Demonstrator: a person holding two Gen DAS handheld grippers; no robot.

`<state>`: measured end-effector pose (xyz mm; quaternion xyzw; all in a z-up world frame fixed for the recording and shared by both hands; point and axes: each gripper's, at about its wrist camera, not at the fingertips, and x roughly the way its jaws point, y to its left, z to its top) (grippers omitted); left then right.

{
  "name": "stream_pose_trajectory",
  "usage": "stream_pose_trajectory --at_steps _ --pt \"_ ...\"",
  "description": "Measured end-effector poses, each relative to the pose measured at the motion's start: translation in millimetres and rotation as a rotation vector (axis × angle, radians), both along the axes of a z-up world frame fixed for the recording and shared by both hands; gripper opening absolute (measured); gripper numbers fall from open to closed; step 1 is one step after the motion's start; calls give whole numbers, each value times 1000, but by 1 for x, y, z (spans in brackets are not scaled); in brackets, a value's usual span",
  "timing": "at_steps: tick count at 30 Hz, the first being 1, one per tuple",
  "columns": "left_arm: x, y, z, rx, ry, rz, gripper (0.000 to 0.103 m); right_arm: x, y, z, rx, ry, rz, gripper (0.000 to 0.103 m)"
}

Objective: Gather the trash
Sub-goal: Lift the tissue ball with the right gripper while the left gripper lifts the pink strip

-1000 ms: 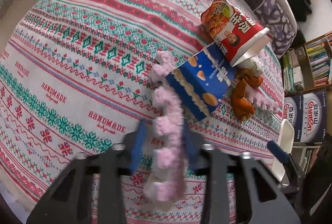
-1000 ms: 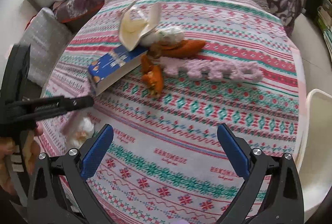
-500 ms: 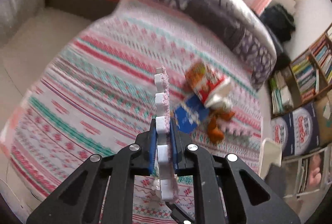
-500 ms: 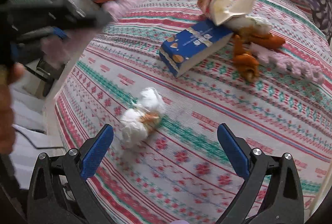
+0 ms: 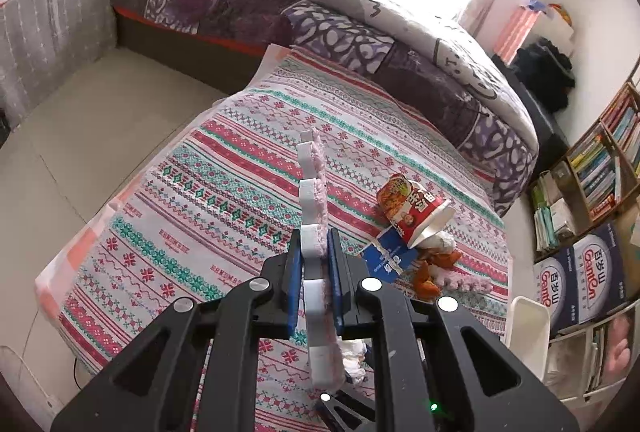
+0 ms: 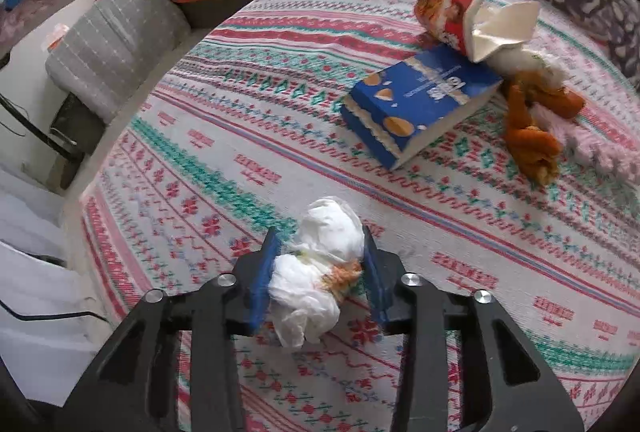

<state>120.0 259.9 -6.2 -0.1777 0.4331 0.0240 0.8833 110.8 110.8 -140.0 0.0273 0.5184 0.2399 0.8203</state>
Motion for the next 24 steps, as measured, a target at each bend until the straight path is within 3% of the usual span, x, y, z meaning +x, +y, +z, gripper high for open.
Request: stream_pose_trajectory --at_steps 14,24 --pt "-3 -20 14 21 -98 -4 13 12 -66 83 32 -184 -73 36" --pt "0 -62 21 29 -177 -50 13 10 -133 109 40 -277 -169 36"
